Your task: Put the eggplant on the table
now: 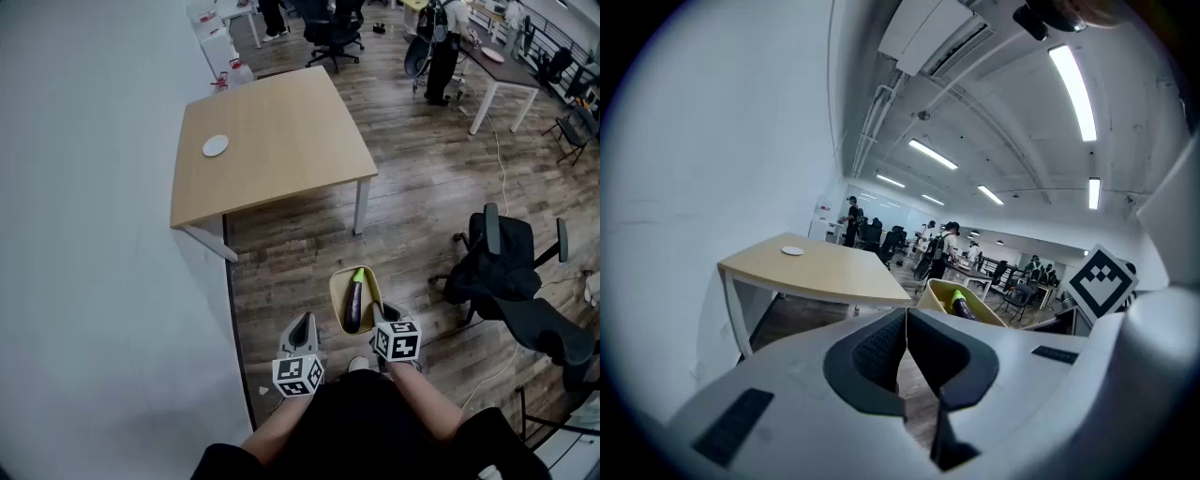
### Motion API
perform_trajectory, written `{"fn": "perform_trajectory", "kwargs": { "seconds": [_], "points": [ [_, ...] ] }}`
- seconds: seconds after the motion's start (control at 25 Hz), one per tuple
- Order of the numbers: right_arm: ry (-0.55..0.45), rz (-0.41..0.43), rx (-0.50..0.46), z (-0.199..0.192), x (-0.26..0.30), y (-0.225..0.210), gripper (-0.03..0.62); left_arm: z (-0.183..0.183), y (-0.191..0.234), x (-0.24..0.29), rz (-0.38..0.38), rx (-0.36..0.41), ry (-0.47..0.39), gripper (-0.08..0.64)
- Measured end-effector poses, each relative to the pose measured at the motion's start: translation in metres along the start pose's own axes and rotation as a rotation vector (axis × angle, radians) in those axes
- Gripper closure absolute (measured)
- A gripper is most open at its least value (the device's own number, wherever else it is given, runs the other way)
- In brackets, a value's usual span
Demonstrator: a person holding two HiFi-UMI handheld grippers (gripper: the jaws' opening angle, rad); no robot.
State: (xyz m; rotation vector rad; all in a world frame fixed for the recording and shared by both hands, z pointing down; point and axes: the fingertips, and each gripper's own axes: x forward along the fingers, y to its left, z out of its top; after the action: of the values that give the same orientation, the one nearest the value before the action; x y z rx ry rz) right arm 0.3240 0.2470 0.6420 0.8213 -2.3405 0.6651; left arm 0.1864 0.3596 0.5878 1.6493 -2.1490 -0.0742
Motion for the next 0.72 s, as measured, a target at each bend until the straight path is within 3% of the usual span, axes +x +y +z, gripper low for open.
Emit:
{"fn": "perform_trajectory", "kwargs": {
  "seconds": [0.2, 0.72],
  "points": [
    [0.000, 0.044, -0.060, 0.008, -0.008, -0.001, 0.531, 0.008, -0.017, -0.005, 0.000, -0.012, -0.032, 0.543],
    [-0.025, 0.067, -0.015, 0.019, 0.011, -0.033, 0.530, 0.002, -0.019, 0.027, 0.035, -0.018, -0.040, 0.542]
  ]
}}
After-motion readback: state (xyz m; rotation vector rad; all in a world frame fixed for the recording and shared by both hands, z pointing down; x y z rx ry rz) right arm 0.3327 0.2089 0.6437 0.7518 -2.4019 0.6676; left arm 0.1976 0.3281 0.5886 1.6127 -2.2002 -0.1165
